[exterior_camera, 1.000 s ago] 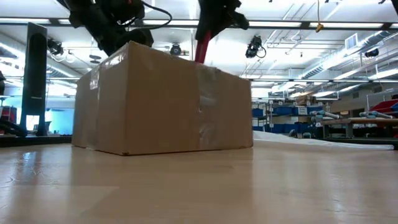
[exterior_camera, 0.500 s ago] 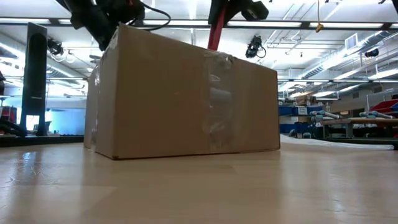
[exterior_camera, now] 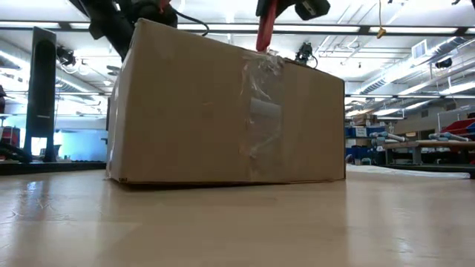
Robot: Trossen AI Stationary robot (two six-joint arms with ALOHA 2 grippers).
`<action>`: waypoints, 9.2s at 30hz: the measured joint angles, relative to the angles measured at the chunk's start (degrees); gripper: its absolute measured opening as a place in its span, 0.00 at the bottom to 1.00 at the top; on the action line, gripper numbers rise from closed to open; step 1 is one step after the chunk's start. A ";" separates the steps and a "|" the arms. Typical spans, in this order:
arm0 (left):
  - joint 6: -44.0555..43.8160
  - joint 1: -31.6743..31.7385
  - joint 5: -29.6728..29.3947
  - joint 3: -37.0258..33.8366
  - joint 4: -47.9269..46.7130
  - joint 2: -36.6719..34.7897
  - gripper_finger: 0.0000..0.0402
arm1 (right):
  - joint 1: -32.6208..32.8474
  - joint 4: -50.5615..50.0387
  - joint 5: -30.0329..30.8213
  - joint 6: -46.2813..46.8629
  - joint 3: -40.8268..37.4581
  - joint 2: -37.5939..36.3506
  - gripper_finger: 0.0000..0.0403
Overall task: Unpack boxes
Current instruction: Open the cardboard box using the cutter
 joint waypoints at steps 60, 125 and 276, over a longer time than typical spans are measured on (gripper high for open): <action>-10.99 -18.47 6.52 28.44 2.35 -5.28 0.08 | -2.70 35.52 2.36 -52.57 -0.09 -9.12 0.36; -31.08 -28.43 -9.93 33.53 -34.50 -12.21 0.32 | -21.65 30.57 -1.84 -66.22 -14.30 -4.34 0.57; -16.49 -20.26 7.31 11.61 -4.14 -1.22 0.32 | 16.74 39.69 40.76 -68.29 -43.57 -11.75 0.53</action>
